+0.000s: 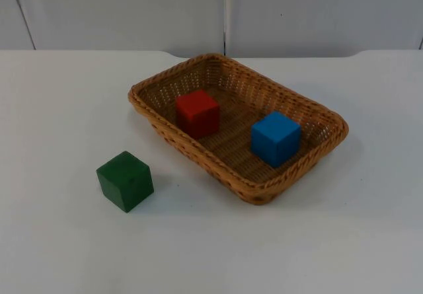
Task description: Pick up one cube with each hand and place exactly two cubes into the same basket, leaving the remaining cube outside.
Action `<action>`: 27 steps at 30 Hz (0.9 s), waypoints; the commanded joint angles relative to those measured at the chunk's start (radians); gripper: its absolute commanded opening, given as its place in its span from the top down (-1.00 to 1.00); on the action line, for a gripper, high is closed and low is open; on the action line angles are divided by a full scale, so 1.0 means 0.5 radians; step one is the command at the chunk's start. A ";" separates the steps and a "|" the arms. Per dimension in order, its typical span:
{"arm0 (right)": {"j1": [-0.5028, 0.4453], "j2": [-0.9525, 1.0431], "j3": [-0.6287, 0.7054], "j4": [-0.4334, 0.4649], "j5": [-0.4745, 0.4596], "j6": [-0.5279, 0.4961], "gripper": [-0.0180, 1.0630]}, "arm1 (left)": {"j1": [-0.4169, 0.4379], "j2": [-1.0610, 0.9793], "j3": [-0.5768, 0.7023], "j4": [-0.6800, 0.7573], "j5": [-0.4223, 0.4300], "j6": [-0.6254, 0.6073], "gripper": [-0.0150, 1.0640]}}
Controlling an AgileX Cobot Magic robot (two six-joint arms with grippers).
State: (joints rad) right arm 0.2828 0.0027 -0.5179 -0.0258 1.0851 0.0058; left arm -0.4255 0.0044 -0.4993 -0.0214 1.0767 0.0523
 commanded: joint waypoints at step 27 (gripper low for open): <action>-0.437 -0.005 0.007 0.019 -0.015 0.001 -0.99 | -0.007 -0.009 0.009 0.014 -0.004 -0.014 -0.97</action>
State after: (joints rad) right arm 0.0694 0.0027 -0.5179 -0.0192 1.0844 0.0058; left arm -0.4255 0.0044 -0.4993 -0.0194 1.0767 0.0523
